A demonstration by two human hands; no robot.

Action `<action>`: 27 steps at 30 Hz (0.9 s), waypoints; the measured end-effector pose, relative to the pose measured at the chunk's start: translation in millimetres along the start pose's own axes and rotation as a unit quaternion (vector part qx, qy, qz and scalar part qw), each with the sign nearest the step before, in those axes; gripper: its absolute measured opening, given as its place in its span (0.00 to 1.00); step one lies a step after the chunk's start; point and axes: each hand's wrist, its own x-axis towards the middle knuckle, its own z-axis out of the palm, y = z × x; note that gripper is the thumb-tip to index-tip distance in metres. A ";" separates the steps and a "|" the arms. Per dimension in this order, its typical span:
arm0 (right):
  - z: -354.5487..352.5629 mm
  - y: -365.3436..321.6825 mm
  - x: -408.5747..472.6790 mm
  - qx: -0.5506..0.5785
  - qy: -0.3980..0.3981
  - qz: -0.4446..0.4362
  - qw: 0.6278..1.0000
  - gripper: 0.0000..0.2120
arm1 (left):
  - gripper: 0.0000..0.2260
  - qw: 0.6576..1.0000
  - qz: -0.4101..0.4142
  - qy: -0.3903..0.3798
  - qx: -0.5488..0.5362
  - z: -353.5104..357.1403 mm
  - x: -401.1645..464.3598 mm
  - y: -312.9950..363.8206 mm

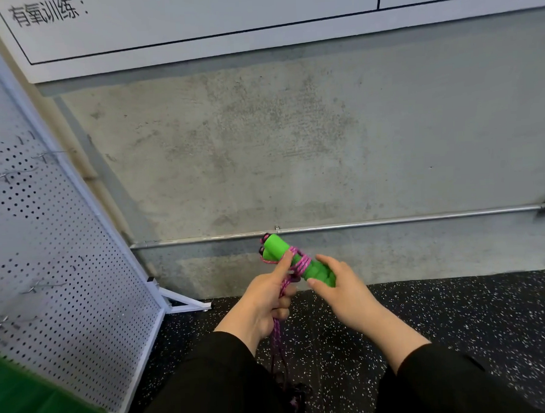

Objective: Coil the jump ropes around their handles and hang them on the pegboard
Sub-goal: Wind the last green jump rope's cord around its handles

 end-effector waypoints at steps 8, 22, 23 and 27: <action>6.5 -4.5 -4.7 0.029 0.025 -0.035 0.999 0.25 | 0.16 1.000 0.005 0.027 0.006 -2.3 2.6 -2.4; -5.3 -8.2 -4.5 0.440 -0.097 0.184 0.874 0.17 | 0.16 0.999 0.031 0.003 0.010 -1.2 0.1 -0.3; -4.4 -7.7 -4.0 0.390 -0.070 0.162 0.904 0.15 | 0.18 1.000 0.030 0.002 0.010 -0.8 -0.3 0.0; -3.6 -2.6 -1.5 0.122 -0.003 0.048 0.991 0.19 | 0.25 1.000 0.018 -0.010 0.011 -0.5 -0.8 -0.5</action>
